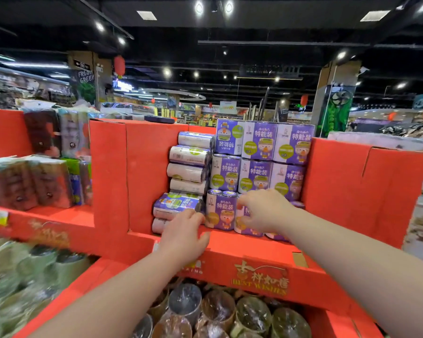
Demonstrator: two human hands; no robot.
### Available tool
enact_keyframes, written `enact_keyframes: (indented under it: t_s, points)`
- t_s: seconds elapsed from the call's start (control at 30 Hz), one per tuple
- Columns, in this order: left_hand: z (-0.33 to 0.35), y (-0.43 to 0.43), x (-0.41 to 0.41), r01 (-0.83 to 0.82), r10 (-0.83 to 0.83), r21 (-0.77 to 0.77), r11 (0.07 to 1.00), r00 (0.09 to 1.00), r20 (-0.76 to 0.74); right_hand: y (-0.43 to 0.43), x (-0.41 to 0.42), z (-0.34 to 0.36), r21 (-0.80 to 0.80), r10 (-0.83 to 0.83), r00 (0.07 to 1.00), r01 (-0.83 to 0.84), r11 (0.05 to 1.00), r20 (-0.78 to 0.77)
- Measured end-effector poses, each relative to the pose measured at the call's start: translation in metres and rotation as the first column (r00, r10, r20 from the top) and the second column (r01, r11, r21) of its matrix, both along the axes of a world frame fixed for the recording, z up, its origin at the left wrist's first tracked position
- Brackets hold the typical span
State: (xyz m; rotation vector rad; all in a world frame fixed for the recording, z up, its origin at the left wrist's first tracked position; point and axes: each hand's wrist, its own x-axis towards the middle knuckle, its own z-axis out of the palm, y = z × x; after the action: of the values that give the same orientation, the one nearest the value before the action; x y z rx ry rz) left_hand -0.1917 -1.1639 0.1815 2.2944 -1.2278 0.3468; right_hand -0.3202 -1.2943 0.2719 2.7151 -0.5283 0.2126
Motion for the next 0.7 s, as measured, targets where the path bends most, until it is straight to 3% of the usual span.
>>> enact_keyframes:
  t_s: [0.1, 0.27, 0.5, 0.7]
  points:
    - [-0.011, 0.038, -0.006, -0.019, -0.010, 0.150, 0.989, 0.982, 0.190, 0.036, 0.001, -0.027, 0.030, 0.101, 0.995, -0.101, 0.994, 0.008]
    - [-0.033, 0.117, -0.014, -0.055, -0.016, 0.265, 0.963, 0.965, 0.261, 0.106, 0.008, -0.068, 0.139, 0.271, 0.961, -0.276, 0.951, 0.055]
    - [-0.055, 0.272, -0.016, -0.246, 0.202, 0.275, 0.929, 0.963, 0.178, 0.237, 0.030, -0.124, 0.229, 0.473, 0.881, -0.460, 0.858, -0.004]
    - [-0.102, 0.441, -0.041, -0.453, 0.472, 0.358, 0.816, 0.881, 0.038, 0.377, 0.039, -0.158, 0.283, 0.599, 0.793, -0.552, 0.784, -0.111]
